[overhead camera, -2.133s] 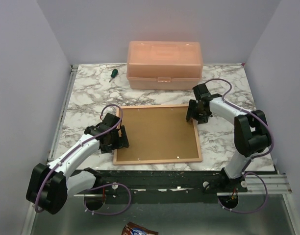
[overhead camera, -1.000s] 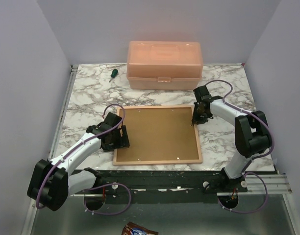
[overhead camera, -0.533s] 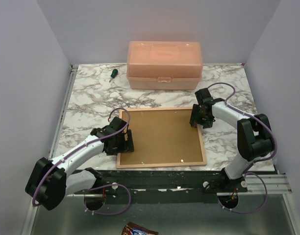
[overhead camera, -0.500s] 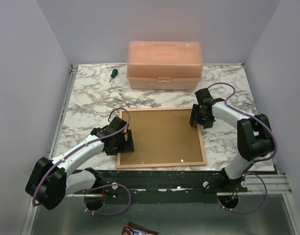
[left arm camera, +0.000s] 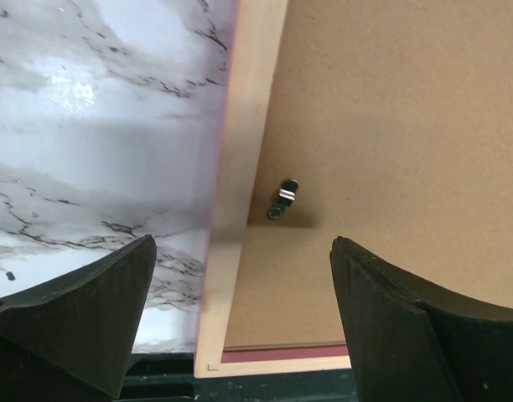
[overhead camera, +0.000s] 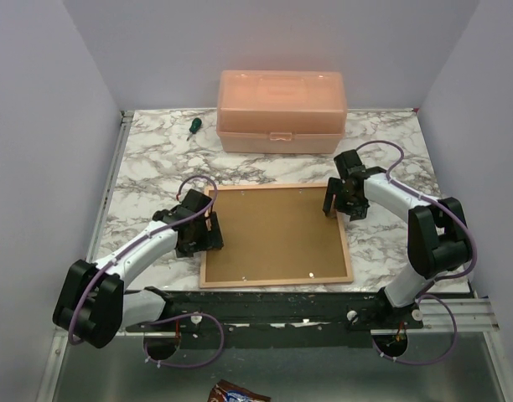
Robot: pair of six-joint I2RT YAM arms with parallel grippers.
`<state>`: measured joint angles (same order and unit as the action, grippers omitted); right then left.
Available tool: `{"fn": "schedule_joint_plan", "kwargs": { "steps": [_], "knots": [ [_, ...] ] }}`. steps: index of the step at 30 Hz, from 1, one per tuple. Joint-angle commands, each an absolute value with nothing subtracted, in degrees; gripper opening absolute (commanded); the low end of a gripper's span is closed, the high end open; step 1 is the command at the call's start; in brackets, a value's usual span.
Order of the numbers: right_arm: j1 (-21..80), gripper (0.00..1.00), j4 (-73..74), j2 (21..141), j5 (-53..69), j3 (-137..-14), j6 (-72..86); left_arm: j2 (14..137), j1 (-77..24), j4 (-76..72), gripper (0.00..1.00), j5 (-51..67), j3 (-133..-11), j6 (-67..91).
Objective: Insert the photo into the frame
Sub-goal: Install the photo frame at the center of the board.
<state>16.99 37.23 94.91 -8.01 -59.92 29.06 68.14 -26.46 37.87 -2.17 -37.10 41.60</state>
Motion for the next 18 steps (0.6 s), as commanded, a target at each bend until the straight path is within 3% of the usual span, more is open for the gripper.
{"fn": "schedule_joint_plan", "kwargs": {
  "steps": [1,10,18],
  "knots": [
    [16.2,0.81,37.7,93.5,-6.2,-60.3,29.5,70.5,-24.9,35.4,0.85,-3.7,-39.4,39.0],
    [15.6,0.81,37.1,93.9,-4.6,-59.9,29.3,76.0,-24.7,33.9,0.78,-5.7,-42.0,38.5],
    [15.4,0.81,36.7,94.1,-4.7,-59.5,29.4,78.2,-24.7,33.7,0.63,-6.0,-42.3,38.1]
  ]
}}
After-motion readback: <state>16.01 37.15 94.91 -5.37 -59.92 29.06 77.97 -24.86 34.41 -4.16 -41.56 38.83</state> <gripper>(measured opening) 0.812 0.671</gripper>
